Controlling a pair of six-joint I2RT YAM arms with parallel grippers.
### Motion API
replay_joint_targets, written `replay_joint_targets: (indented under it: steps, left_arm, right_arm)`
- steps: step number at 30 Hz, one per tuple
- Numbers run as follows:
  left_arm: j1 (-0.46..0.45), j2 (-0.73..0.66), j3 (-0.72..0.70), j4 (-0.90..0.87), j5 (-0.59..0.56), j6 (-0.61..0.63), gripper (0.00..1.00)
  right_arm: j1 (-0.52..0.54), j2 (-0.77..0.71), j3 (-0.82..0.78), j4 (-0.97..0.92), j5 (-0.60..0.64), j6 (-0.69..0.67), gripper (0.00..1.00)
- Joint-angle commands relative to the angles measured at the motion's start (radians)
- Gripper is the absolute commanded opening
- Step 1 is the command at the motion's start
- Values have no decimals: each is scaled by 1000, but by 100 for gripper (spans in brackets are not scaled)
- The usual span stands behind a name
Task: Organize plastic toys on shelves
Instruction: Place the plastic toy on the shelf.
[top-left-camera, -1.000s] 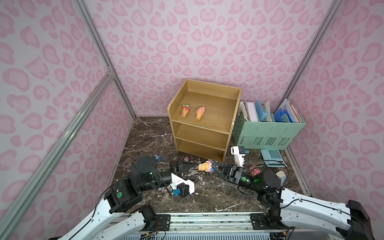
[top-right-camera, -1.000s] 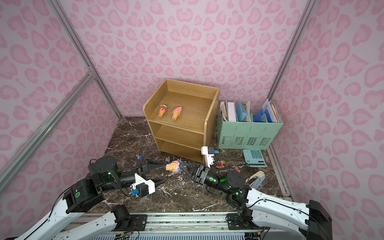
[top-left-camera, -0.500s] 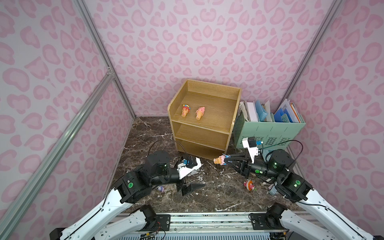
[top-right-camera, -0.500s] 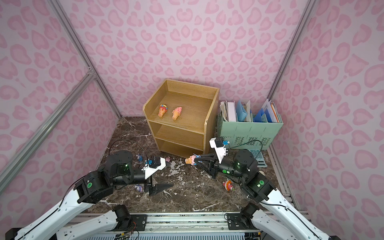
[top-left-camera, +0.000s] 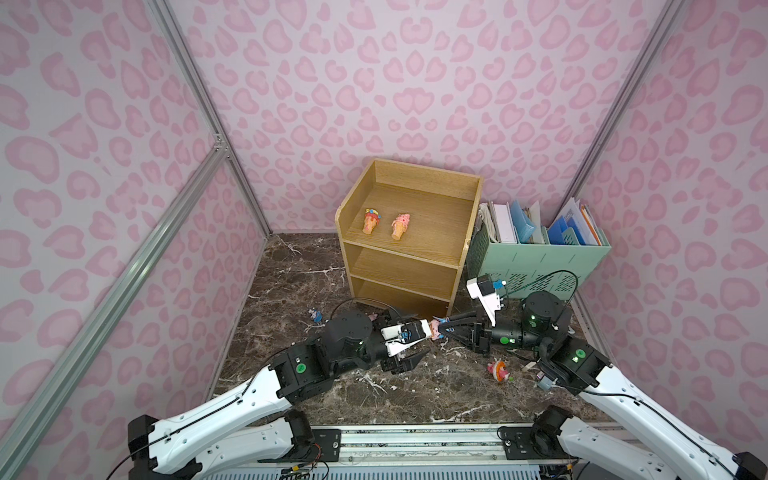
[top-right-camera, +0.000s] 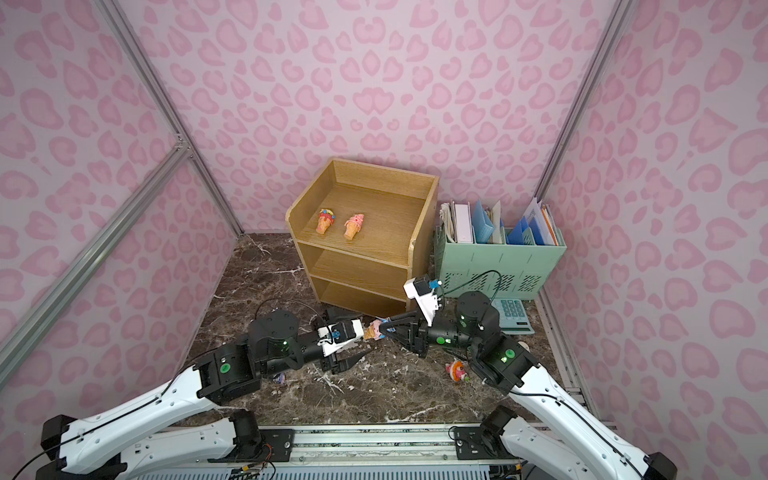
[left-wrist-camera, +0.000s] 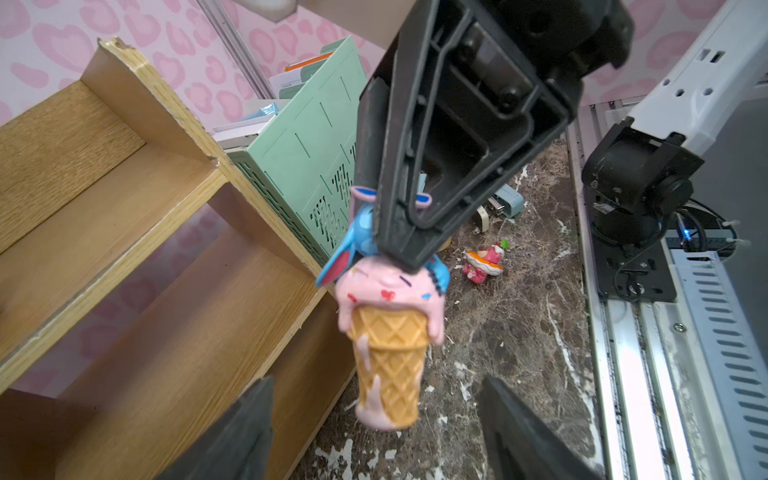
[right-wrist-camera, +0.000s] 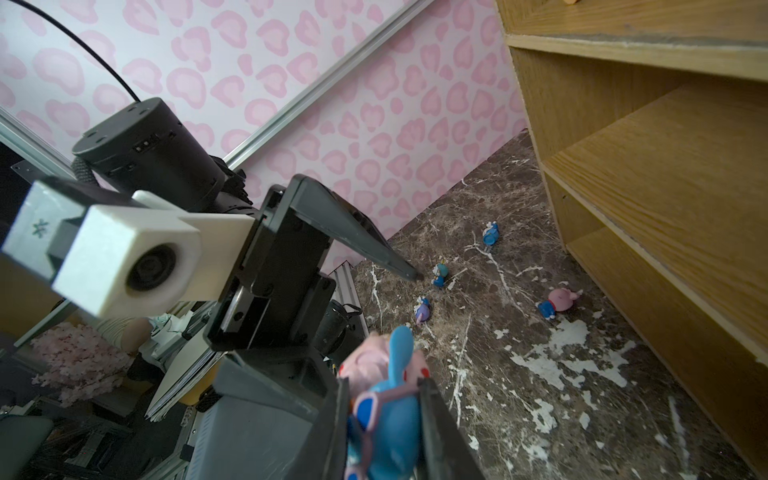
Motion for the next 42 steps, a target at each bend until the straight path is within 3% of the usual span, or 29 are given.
replay_joint_targets:
  steps: [1,6,12,16,21,23,26,28,35,42]
  left_arm:
    - [-1,26,13,45,-1,-6,71]
    - [-1,39,18,35,8,-23,52]
    - [-1,45,27,11,28,-33,36]
    - [-1,45,44,-20,28,-36,19]
    - [-1,32,71,-61,-24,-101,17]
    - [-1,25,70,-49,-85,-155,17]
    - [4,32,99,-33,-158,-199,17]
    - [17,71,163,-28,-204,-263,17]
    - [113,352,593,-220,-304,-583,17]
    - [118,712,1093,-566,-560,-725,17]
  right_arm:
    - [1,1,-1,47,-15,10,16]
    - [1,2,-9,50,-10,10,17]
    - [1,1,-16,61,-5,11,19]
    - [1,-2,-19,65,2,15,25]
    - [-6,-54,10,-15,130,-19,71]
    - [-41,-103,23,-53,183,-34,80]
    - [-172,-191,18,-102,235,-20,84]
    - [-281,-232,-1,-134,248,2,84]
    - [-668,-289,-109,-107,8,99,82]
    - [-699,-312,-103,-108,-1,103,82]
